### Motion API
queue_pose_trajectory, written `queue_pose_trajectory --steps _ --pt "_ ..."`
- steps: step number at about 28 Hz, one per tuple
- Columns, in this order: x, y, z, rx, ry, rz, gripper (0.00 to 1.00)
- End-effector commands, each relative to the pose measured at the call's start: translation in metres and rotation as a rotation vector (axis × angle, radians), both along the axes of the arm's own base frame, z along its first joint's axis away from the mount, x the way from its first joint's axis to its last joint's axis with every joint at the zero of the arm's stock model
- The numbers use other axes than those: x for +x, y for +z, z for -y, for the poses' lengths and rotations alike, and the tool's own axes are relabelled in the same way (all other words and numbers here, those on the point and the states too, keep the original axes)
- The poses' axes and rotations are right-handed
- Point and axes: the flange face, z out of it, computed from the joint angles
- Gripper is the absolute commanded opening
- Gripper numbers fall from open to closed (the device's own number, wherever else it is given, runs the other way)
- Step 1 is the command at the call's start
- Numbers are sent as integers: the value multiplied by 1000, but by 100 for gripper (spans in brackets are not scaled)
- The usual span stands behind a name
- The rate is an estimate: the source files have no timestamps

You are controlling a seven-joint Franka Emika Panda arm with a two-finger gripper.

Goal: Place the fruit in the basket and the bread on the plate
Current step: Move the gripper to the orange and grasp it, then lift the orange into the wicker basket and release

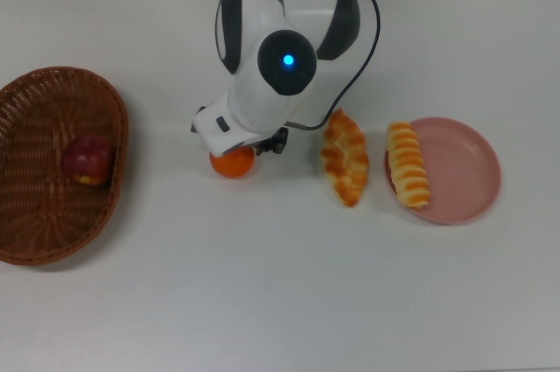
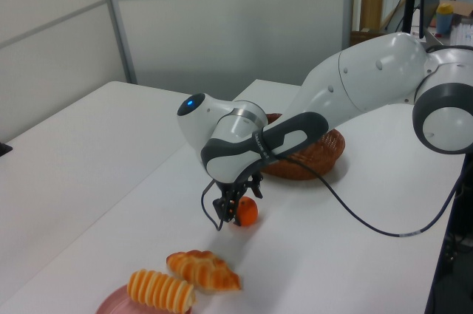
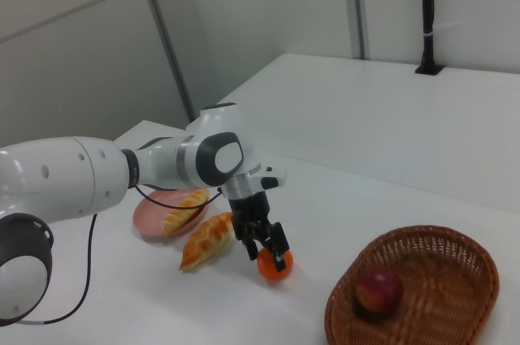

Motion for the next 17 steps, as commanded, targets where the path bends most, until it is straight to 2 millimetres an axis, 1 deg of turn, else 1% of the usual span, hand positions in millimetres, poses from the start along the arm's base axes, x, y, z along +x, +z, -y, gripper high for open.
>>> queue_pose_trajectory --steps 1,2,3,5,6,7,8,9,11,12,13,16,17 --pt "-2 1 28 -39 -1 13 86" --pt "0 0 33 -37 -3 26 76" --pt "2 1 33 -32 2 40 68" --pt "4 2 33 -22 0 62 48" --pt "5 2 33 -17 1 67 40" --pt "5 0 34 -17 0 67 26" --pt "5 -1 34 -16 -1 65 19" --pt "5 -3 33 -17 1 62 17" --pt "5 -4 32 -15 0 61 16" --pt "5 -3 30 -14 4 61 13" --pt "5 -1 29 -14 5 62 13" --pt "6 9 28 -9 1 76 13" --pt "6 17 29 -2 -5 88 13"
